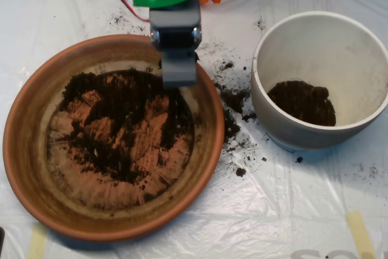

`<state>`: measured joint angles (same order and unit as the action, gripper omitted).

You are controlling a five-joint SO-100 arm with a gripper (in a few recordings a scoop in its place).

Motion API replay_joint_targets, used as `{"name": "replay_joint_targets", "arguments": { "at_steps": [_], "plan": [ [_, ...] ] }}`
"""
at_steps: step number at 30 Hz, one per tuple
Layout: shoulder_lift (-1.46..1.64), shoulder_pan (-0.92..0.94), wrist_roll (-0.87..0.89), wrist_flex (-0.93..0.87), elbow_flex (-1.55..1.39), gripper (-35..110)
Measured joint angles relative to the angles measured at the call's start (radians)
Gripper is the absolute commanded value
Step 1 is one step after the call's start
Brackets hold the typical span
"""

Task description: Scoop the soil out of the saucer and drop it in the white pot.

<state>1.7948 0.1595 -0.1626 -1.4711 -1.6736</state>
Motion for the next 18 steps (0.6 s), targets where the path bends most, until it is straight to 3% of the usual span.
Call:
{"name": "replay_joint_targets", "arguments": {
  "at_steps": [11,18],
  "plan": [
    [-0.067,-0.146,0.063,-0.276,0.511,0],
    [-0.190,-0.299,0.049,-0.321,0.733,0]
  ]
}}
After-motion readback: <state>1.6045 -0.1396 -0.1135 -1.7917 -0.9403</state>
